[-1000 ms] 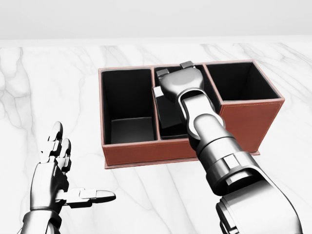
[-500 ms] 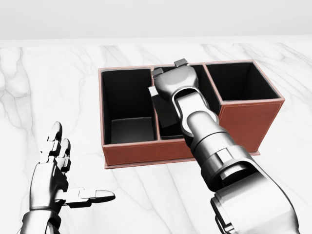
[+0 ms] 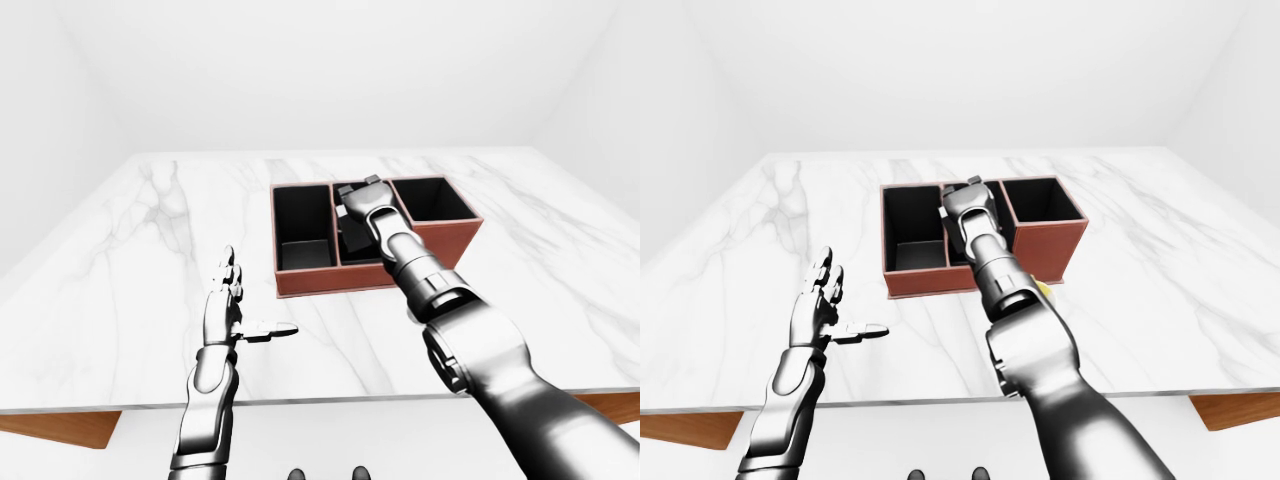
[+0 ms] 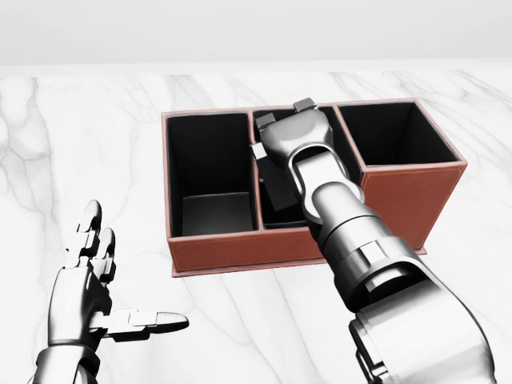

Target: Pick up the book and place it in the caddy.

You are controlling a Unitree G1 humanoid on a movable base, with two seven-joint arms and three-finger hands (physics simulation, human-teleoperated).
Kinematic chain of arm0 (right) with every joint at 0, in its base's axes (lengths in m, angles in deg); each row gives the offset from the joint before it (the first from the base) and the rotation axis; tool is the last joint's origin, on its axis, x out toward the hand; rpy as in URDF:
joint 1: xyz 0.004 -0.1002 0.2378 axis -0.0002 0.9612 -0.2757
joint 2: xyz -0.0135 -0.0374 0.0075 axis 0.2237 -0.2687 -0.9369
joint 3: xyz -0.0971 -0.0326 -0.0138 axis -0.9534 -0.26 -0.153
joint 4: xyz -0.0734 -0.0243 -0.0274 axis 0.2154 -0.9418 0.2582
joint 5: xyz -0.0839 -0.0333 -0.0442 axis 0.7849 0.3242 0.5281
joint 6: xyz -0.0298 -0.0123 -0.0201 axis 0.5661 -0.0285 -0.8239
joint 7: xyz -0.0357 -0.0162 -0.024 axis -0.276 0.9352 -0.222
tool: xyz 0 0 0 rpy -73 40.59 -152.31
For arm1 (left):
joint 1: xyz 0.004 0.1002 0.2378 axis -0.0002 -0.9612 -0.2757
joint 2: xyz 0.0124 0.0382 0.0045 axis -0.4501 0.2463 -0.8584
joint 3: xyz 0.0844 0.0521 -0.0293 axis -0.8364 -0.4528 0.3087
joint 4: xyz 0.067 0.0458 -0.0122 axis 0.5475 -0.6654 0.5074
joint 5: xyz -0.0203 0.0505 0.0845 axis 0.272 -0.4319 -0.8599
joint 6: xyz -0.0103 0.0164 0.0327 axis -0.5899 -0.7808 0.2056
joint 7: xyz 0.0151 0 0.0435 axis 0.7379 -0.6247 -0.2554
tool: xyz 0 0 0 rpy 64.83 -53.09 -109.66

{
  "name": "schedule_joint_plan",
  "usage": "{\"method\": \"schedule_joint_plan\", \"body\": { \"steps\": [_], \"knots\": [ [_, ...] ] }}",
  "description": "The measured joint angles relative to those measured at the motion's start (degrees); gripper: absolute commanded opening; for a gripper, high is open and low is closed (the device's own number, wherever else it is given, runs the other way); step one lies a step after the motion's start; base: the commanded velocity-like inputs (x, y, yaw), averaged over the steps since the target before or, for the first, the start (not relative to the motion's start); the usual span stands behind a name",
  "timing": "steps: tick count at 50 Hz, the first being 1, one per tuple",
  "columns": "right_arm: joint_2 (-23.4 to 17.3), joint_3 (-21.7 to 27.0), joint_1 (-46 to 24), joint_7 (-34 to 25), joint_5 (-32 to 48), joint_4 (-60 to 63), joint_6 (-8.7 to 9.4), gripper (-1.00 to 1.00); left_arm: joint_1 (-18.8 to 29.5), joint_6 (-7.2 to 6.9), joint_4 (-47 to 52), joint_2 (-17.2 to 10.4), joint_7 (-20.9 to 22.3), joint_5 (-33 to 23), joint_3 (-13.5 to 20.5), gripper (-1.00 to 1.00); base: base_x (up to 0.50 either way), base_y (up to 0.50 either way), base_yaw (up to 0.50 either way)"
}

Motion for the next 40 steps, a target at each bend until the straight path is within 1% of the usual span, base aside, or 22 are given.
{"method": "schedule_joint_plan", "body": {
  "steps": [11, 40],
  "knots": [
    [-0.81, 0.38, 0.09, 0.07, 0.25, -0.45, 0.0, -1.0, 0.05, -0.01, -0.03, 0.01, -0.04, -0.05, -0.04, 1.0, 0.0, 0.0, 0.0],
    [-0.49, 0.64, 0.32, 2.9, -2.73, -3.42, -0.01, -1.0, 0.06, 0.32, -0.32, 0.03, 0.01, -0.05, -0.09, 1.0, 0.0, 0.0, 0.0]
  ]
}}
